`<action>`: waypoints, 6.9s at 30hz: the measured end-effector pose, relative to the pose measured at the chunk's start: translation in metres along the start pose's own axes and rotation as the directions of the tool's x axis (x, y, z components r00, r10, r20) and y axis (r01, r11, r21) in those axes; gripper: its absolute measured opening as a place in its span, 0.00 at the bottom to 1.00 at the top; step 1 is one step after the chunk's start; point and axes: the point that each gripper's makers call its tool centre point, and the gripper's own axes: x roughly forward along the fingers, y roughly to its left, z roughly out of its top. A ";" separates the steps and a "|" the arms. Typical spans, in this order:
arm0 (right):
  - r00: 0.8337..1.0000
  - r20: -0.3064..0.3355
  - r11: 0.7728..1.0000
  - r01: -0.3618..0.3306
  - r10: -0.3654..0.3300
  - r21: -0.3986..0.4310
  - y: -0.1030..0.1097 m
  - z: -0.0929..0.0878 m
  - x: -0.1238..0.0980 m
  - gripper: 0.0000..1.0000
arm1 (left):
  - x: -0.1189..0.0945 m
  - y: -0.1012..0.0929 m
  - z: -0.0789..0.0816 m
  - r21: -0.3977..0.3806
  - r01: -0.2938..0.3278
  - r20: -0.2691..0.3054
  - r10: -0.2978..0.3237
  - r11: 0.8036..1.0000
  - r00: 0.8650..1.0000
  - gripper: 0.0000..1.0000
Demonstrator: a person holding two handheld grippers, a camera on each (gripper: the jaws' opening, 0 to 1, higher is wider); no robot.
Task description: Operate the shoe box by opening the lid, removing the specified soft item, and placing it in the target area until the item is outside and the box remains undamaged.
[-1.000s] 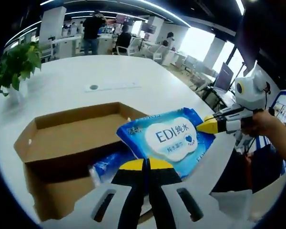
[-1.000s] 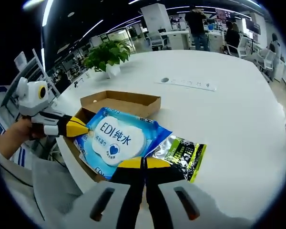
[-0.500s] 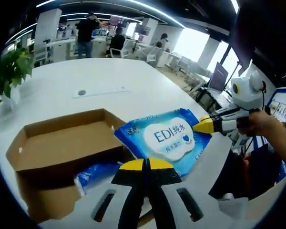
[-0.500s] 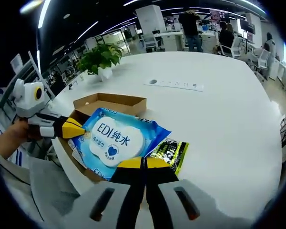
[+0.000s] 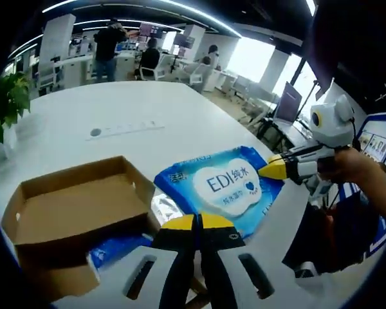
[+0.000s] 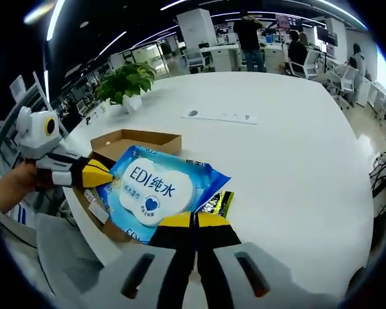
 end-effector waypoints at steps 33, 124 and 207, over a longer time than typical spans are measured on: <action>0.993 -0.109 0.999 0.046 -0.047 -0.015 -0.045 -0.034 0.075 0.00 | 0.071 0.029 -0.043 0.427 -0.011 -0.280 0.144 0.904 0.949 0.00; 0.991 -0.038 0.946 -0.132 0.126 -0.296 0.080 0.006 0.044 0.22 | -0.048 0.075 -0.056 0.338 -0.017 -0.140 0.068 0.941 0.988 0.14; 0.953 -0.217 0.695 -0.302 0.210 -0.652 0.184 0.006 0.158 0.00 | -0.051 0.096 -0.105 0.498 0.287 -0.372 -0.097 0.818 0.923 0.00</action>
